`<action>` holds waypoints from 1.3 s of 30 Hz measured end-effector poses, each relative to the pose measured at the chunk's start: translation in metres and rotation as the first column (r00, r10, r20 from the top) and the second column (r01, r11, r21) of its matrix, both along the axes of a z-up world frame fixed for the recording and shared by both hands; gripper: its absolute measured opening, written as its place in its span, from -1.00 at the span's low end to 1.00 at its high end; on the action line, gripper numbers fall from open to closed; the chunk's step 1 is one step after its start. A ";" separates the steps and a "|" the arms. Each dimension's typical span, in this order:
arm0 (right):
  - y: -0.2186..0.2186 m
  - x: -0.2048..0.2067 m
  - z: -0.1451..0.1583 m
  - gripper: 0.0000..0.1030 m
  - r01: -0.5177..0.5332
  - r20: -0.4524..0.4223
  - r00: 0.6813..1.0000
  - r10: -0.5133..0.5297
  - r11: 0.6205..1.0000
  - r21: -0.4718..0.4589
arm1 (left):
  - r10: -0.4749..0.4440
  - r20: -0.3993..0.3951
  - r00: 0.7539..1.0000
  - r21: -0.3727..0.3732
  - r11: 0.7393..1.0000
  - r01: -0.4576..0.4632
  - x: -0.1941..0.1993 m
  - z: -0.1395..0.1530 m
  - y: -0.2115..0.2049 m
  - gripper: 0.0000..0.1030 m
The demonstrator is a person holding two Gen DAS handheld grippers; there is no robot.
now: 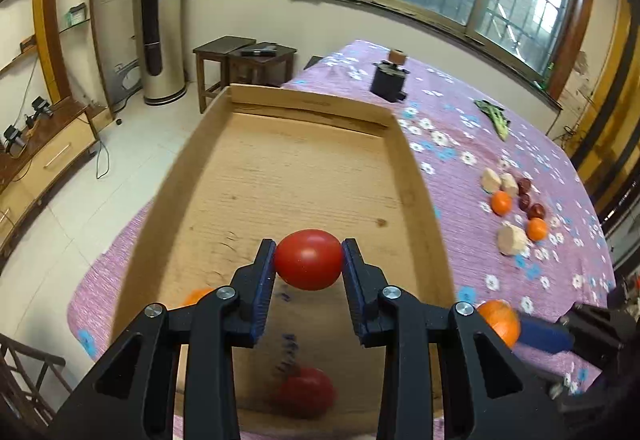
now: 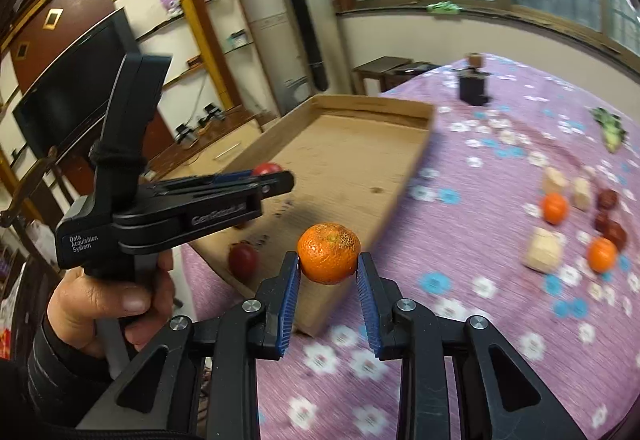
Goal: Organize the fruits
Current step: 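Carry the tomato in the left tool while the right tool carries the orange to the tray, then open the left tool over the tray while the right tool releases the orange there, then move both open tools back over the table toward the remaining items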
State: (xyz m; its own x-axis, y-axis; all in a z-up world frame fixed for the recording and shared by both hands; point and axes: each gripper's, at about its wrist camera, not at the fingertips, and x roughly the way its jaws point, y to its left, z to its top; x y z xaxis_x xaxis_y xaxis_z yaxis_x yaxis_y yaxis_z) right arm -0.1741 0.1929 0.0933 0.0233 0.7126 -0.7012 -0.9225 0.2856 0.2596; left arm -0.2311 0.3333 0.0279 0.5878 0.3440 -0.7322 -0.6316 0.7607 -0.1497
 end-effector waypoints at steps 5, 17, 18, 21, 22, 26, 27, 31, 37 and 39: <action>0.033 -0.011 -0.014 -0.44 -0.066 -0.014 0.998 0.065 0.997 -0.041 | 0.007 -0.026 1.000 -0.009 1.000 -0.008 0.007 -0.009 0.014 -0.41; 0.060 -0.021 -0.039 -0.41 -0.136 -0.019 0.991 0.134 0.977 -0.163 | -0.005 -0.097 0.995 -0.045 0.999 0.000 0.014 -0.032 0.017 -0.40; 0.060 -0.022 -0.040 -0.39 -0.139 -0.015 0.990 0.139 0.977 -0.164 | -0.001 -0.100 0.995 -0.040 0.999 -0.003 0.014 -0.031 0.016 -0.40; 0.061 -0.023 -0.039 -0.36 -0.138 -0.009 0.990 0.138 0.977 -0.164 | 0.003 -0.100 0.995 -0.050 0.999 -0.008 0.013 -0.030 0.015 -0.18; 0.060 -0.022 -0.038 -0.33 -0.138 -0.013 0.990 0.138 0.978 -0.159 | 0.009 -0.097 0.995 -0.041 0.999 -0.013 0.011 -0.027 0.014 0.04; 0.050 -0.021 -0.030 -0.21 -0.124 -0.018 0.992 0.123 0.983 -0.132 | 0.035 -0.092 0.995 0.007 0.999 -0.035 0.006 -0.017 0.010 0.33; 0.046 -0.021 -0.027 -0.21 -0.122 -0.019 0.992 0.121 0.985 -0.124 | 0.036 -0.086 0.996 0.003 0.999 -0.036 0.004 -0.015 0.009 0.33; 0.023 -0.022 -0.015 -0.19 -0.105 -0.008 0.994 0.105 0.991 -0.083 | 0.047 -0.068 0.997 0.005 0.999 -0.046 0.000 -0.007 0.001 0.34; -0.020 -0.005 -0.009 -0.09 -0.020 -0.015 1.000 0.020 0.999 -0.049 | 0.021 -0.066 0.998 0.015 1.000 -0.020 0.009 -0.001 -0.021 0.45; -0.036 0.005 -0.010 -0.09 0.019 -0.023 1.000 -0.020 0.999 -0.048 | -0.005 -0.067 0.998 0.019 1.000 0.006 0.016 0.001 -0.031 0.45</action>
State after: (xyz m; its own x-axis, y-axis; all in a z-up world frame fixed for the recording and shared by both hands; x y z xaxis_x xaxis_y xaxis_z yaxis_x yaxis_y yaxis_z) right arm -0.1694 0.1571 0.0838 0.0202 0.6775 -0.7352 -0.9104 0.3164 0.2666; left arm -0.2152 0.3020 0.0291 0.5399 0.3556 -0.7629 -0.6356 0.7665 -0.0926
